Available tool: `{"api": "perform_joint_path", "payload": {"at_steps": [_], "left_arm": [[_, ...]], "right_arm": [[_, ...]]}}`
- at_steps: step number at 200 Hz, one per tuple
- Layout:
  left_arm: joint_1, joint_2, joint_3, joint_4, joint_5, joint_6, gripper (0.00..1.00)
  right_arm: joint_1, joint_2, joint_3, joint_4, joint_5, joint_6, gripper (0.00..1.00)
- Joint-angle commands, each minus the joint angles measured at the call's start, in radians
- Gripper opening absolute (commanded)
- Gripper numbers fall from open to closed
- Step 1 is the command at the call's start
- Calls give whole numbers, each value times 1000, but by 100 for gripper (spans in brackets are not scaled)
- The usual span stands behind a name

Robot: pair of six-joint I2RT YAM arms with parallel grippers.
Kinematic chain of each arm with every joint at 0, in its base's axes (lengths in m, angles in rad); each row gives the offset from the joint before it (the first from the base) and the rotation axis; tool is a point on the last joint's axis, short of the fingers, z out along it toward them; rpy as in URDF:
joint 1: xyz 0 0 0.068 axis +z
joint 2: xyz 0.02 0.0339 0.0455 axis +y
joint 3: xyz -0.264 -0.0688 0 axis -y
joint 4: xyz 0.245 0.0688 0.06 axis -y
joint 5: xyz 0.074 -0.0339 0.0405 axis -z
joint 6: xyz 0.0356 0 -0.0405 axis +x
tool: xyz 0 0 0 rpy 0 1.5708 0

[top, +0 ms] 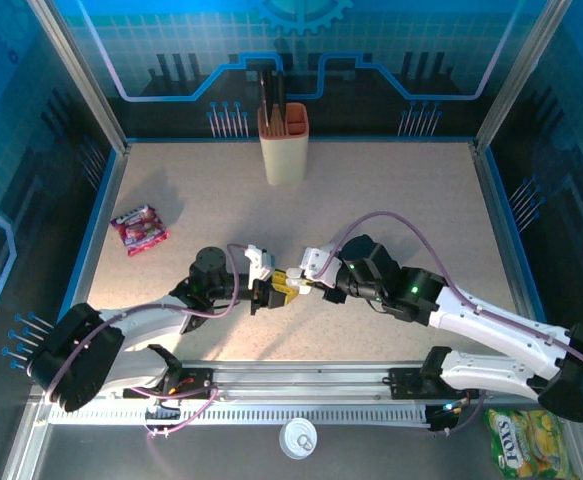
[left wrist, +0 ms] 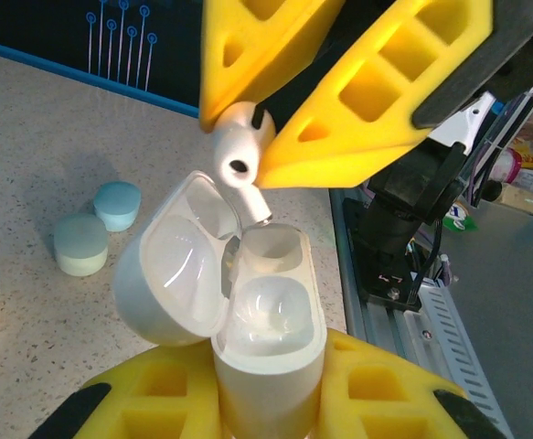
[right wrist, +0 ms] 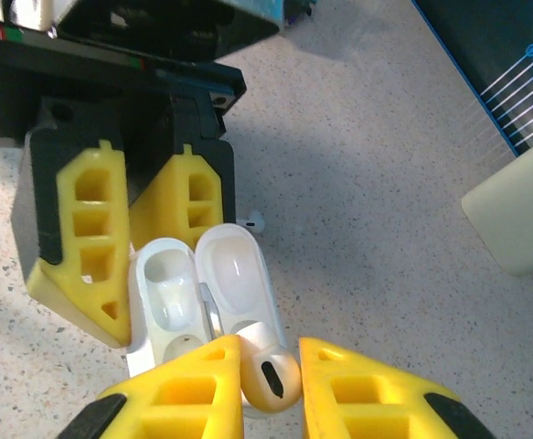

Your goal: Insert the wireless bluetooth earbuds into the charging case

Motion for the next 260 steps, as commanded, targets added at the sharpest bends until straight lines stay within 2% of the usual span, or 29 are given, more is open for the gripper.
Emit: {"api": "perform_joint_path", "payload": {"at_steps": [1, 124, 172, 200, 228, 250, 260], "left_arm": [[5, -31, 25, -9, 33, 23, 15], [6, -23, 44, 10, 15, 14, 13], [5, -8, 56, -6, 15, 28, 13], [8, 0, 51, -22, -8, 64, 13], [53, -3, 21, 1, -31, 83, 14], [124, -3, -8, 46, -45, 85, 15], [158, -4, -20, 66, -61, 85, 15]], "right_arm": [[11, -5, 15, 28, 22, -44, 18], [11, -35, -49, 10, -80, -45, 19], [4, -51, -53, 36, -91, -29, 31], [-29, -89, -73, 76, -152, 7, 44], [-110, -137, -110, 150, -218, 113, 50], [-199, -139, -129, 218, -231, 292, 54], [-232, -114, -128, 227, -193, 378, 54]]}}
